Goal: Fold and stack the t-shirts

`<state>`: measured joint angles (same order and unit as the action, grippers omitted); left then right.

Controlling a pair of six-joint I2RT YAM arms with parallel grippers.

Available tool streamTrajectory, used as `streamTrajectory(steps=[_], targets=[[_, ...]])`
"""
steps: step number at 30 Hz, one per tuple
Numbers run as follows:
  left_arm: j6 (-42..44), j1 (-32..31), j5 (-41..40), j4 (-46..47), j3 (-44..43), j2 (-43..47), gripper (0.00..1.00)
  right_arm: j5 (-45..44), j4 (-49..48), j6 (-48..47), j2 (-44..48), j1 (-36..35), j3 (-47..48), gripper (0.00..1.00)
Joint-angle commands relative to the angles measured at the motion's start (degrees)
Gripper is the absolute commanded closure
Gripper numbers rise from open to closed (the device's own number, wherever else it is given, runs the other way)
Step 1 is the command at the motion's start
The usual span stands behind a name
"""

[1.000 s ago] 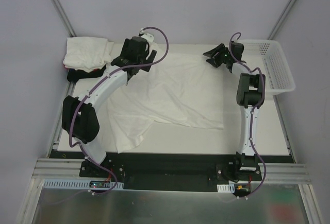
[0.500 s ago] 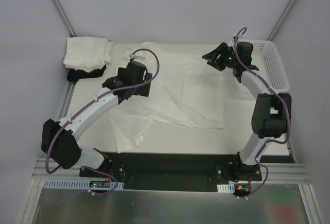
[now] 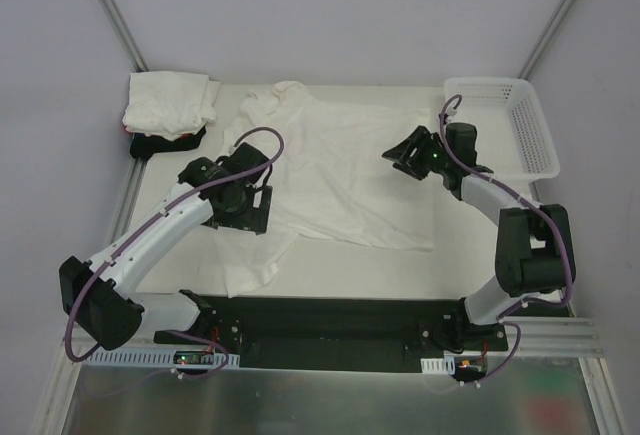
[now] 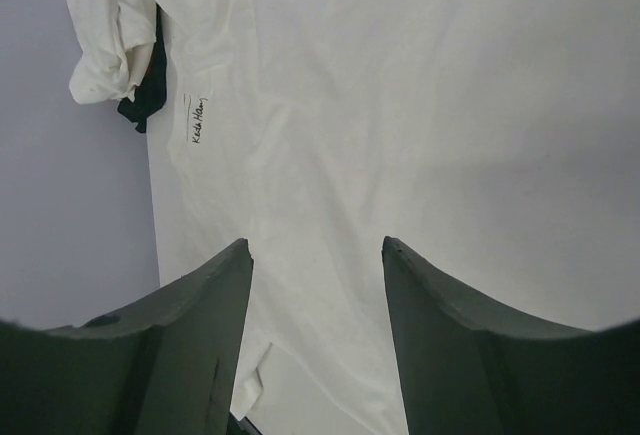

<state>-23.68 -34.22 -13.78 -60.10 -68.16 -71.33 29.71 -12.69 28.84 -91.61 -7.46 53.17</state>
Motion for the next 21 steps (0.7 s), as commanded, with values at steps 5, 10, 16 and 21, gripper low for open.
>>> streamTrajectory(steps=[5, 10, 16, 21], targets=[[-9.1, -2.0, 4.0, -15.7, 5.5, -0.2, 0.07, -1.2, -2.5, -0.7, 7.0, -1.0, -0.5, 0.42], [-17.7, -2.0, 6.1, -6.3, 15.6, 6.1, 0.07, -1.1, -3.0, -0.2, 10.1, -0.7, -0.6, 0.42], [-28.8, -2.0, 3.8, 5.3, 24.4, 13.0, 0.07, -0.4, -3.0, 0.4, 12.8, 1.0, -0.2, 0.42], [-31.4, -2.0, 2.3, 9.0, 27.6, 12.1, 0.09, 0.7, -3.6, 1.6, 14.1, 2.0, -1.1, 0.42]])
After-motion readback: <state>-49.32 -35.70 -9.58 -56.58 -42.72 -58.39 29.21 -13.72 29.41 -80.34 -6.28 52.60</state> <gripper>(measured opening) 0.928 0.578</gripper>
